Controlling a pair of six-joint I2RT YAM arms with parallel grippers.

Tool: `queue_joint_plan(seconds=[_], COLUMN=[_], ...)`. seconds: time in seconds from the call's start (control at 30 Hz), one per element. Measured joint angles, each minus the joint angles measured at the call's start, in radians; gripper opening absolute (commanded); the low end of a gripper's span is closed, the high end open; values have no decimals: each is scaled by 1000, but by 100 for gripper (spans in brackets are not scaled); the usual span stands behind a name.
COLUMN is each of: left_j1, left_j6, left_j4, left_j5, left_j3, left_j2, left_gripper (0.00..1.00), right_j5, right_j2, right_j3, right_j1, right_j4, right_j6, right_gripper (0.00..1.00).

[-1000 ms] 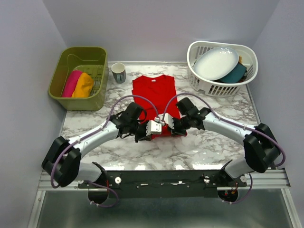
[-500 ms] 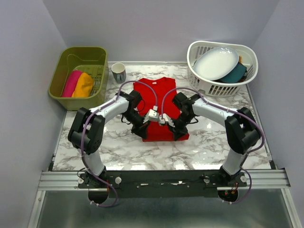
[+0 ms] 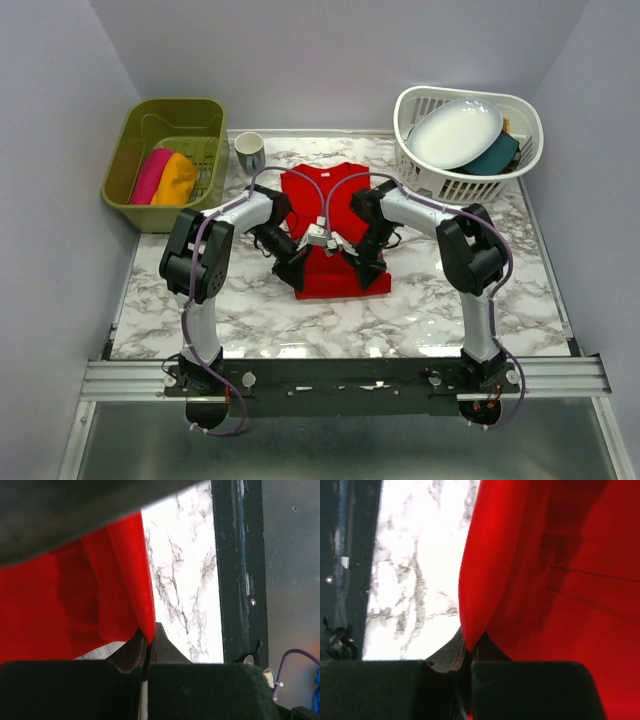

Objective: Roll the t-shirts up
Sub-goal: Roll the T-shirt to the center of the board.

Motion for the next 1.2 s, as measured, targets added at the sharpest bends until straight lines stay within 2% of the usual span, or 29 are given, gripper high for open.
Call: queue_joint_plan(seconds=[0.23,0.4,0.5,0.53,0.63,0.8,0.87,0.93,1.0,1.03,1.13,1.2], left_j1=[42,52,60,63,75,95,102,103,103,103,103,103], left_j6=[-57,-105,-159,-191,-271,-375,-402,-427,-446,-455,-479,-483], left_j4=[20,61,99,126,195,287,303,319,336,344,373,386], left_j5=[2,2,-2,-8,-44,-84,-90,-100,-109,-115,-129,-140], left_j3=[21,24,21,18,8,-35,-51,-66,-77,-82,-97,-97], left_j2=[67,92,92,92,92,88,77,64,52,45,26,16], left_gripper=[0,0,4,6,10,13,15,16,18,18,19,19], right_j5=[14,19,27,28,34,35,35,35,34,34,35,43], right_j2=[135,179,193,196,201,224,226,226,221,217,193,155], right_j3=[142,180,196,198,209,256,271,279,279,279,266,227], right_j1=[-7,-16,-23,-24,-19,-14,-11,-8,-8,-8,-10,-21], right_j4=[-35,-63,-77,-80,-93,-137,-137,-137,-141,-140,-124,-97], right_j6=[-50,-54,-50,-52,-62,-53,-45,-35,-20,-11,24,57], right_gripper=[7,9,15,25,39,53,67,73,74,80,82,88])
